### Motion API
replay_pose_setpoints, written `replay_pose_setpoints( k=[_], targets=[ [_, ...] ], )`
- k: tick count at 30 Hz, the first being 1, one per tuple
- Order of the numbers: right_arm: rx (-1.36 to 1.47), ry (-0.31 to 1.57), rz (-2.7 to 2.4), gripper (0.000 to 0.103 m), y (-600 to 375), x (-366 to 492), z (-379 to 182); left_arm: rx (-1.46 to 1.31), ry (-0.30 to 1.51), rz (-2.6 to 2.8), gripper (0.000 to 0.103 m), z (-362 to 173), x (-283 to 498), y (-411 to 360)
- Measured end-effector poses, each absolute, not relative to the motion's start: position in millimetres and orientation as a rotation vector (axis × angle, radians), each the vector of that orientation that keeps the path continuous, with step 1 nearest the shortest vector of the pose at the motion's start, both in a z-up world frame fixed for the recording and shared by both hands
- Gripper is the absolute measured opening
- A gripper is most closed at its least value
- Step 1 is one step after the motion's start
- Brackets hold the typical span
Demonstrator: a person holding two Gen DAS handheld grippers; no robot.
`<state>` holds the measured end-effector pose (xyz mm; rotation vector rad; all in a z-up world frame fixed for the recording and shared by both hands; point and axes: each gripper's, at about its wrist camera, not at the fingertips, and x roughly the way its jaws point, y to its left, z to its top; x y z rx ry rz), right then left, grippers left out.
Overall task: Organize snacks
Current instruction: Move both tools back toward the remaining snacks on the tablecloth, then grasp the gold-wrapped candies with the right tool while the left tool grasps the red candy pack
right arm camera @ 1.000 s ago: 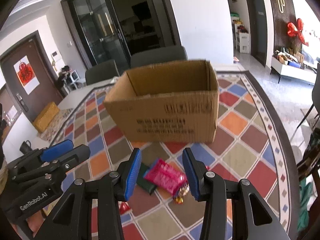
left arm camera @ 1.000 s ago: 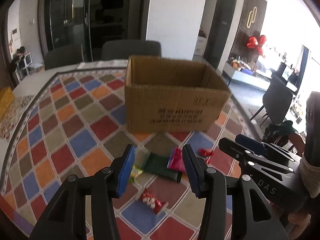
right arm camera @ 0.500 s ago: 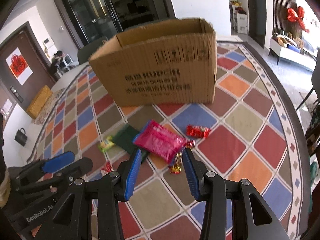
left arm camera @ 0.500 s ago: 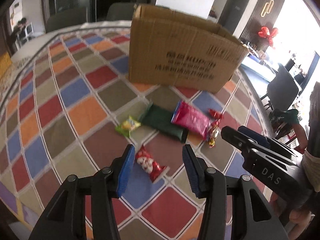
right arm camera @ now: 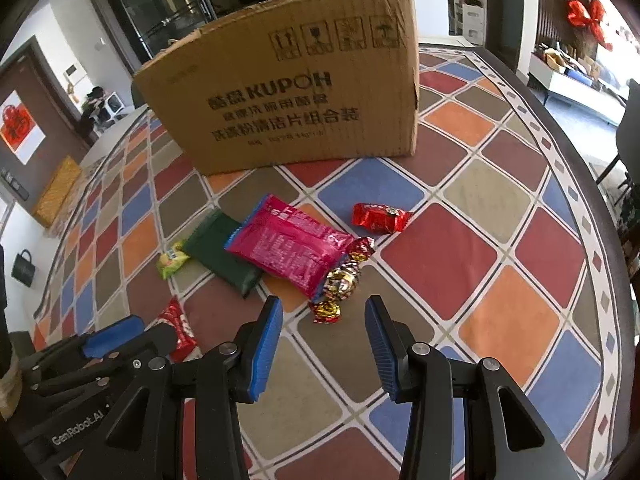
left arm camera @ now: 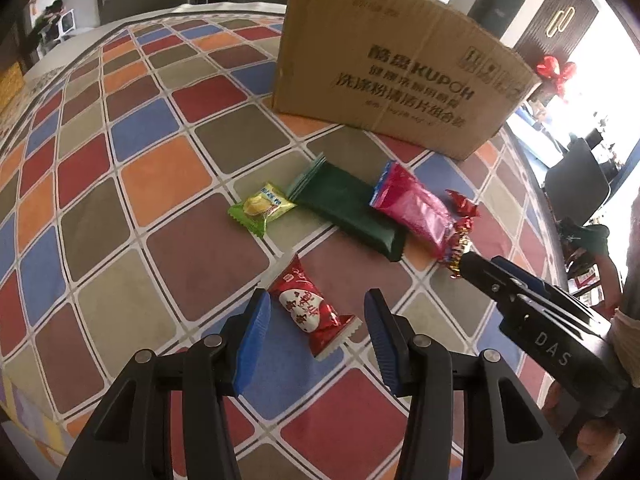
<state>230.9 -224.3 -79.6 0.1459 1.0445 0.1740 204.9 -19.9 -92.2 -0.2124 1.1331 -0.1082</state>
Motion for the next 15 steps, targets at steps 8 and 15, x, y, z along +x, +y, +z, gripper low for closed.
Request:
replay_pose_setpoints(
  k=[8,15],
  targets=[
    [0.145,1.057,0.144,0.044,-228.8,240.7,-91.4,-0.184,1.148,-0.095,0.047,-105.3,212.7,-23.6],
    [0.131,1.057,0.151,0.043,-225.4,248.1,-96.5,-0.171,1.155,-0.099,0.036,-111.4,219.5,-24.9]
  ],
)
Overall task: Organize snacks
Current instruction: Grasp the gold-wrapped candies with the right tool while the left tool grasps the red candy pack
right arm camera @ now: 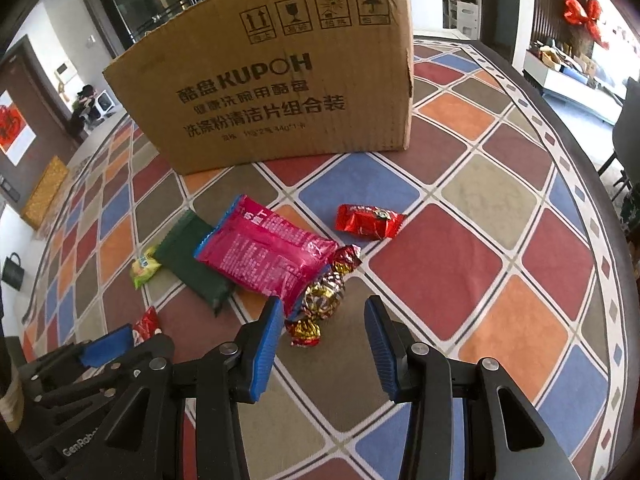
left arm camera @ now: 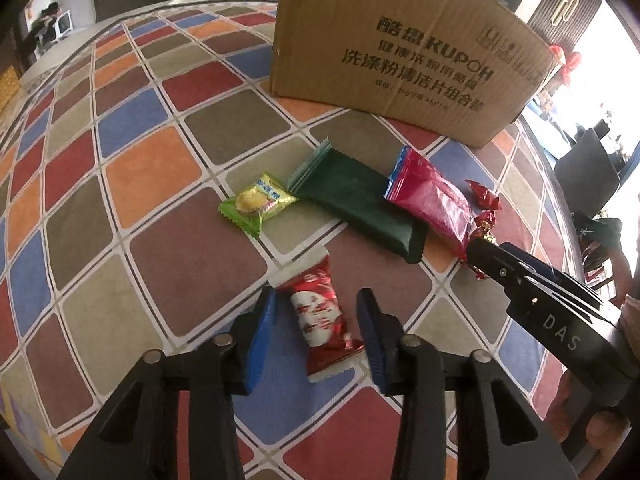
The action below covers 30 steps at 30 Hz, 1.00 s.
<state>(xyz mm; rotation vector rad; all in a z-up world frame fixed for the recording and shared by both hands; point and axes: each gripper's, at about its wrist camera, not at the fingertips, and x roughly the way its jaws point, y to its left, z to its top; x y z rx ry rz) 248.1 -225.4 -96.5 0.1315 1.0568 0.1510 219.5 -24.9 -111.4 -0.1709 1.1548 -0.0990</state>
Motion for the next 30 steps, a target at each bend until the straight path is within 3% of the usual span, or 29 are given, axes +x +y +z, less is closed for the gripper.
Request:
replay_pose_setpoints(
  k=[4,14,30],
  targets=[
    [0.134,1.067,0.154,0.037,-224.3,253.1,-100.3,-0.163,1.159,-0.117,0.023,-111.9,221.4,-27.3],
    [0.127,1.062,0.167,0.021,-222.5,254.3,-102.6,-0.136,1.117,-0.175,0.022,-101.1,219.1,-39.2],
    [0.168,1.003,0.191,0.020,-229.8,236.1,-76.9,-0.099,0.992,-0.229,0.022,-60.4,214.4,-46.7]
  ],
)
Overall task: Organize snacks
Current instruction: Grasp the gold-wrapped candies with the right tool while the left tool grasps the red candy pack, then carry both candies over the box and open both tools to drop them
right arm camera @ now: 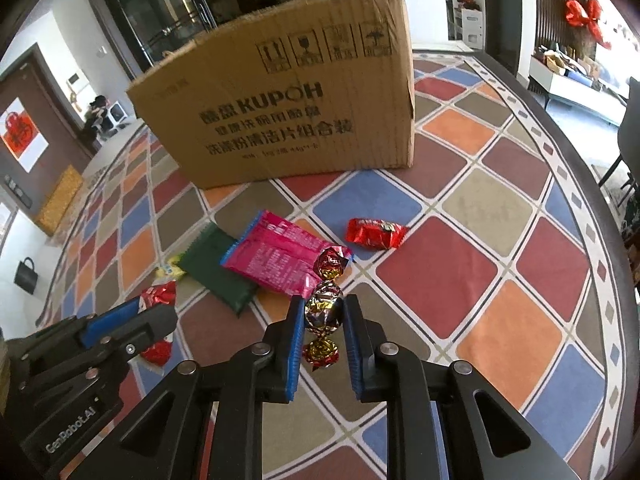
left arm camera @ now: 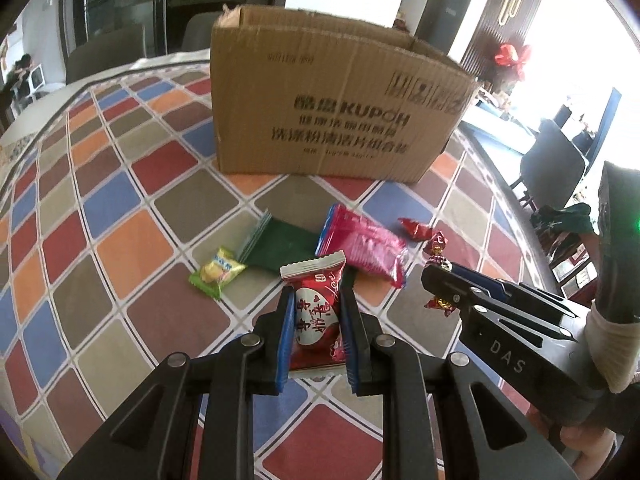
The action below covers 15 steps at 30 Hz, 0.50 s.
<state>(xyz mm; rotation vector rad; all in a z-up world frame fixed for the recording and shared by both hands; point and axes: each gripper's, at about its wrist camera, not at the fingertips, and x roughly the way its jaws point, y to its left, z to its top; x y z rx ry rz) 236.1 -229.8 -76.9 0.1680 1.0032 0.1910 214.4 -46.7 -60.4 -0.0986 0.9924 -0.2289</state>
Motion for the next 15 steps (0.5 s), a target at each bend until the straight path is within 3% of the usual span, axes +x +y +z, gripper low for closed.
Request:
replay_pose_setpoints(
  k=[15],
  targets=[
    [0.149,0.857,0.233,0.020,-222.1,232.3,-16.7,-0.074,0.826,-0.258,0.022,2.6,222.9,-41.2]
  ],
)
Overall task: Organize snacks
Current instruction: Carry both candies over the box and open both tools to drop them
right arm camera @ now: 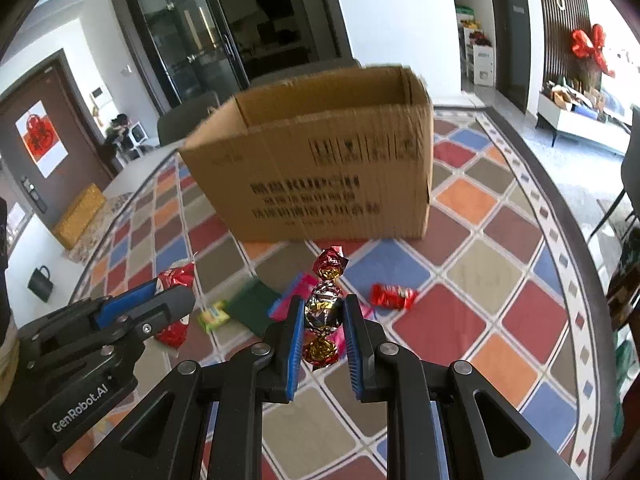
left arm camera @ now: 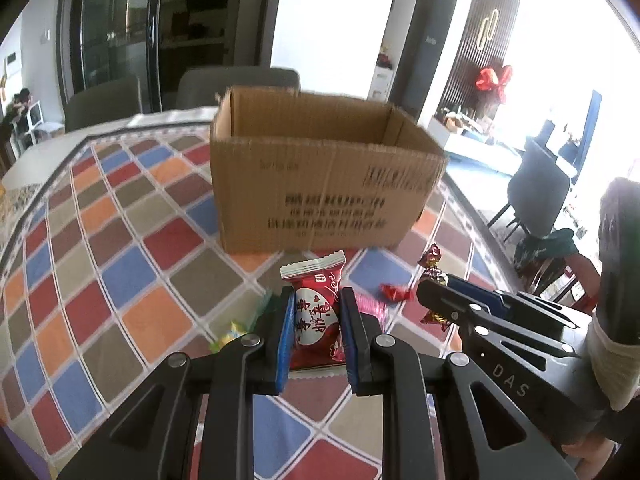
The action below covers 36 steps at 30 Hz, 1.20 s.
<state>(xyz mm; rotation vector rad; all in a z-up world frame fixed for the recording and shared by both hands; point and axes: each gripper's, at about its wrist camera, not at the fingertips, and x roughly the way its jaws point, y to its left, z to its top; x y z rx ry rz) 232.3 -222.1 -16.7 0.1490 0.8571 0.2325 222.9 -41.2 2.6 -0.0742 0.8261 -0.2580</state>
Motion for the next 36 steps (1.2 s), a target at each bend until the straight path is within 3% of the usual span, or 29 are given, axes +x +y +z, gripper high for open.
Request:
replay_pose_setpoints(
  k=[21,36],
  targets=[
    [0.118,0.685,0.263,0.021,-210.4,282.4,61.2,-0.058,0.696,-0.246,0.022,73.3,280.9,-27.3],
    [0.087,0.715,0.260,0.021,-201.8,342.7,70.7,-0.034,0.763,-0.250,0.022,69.8,343.3,-29.1]
  ],
)
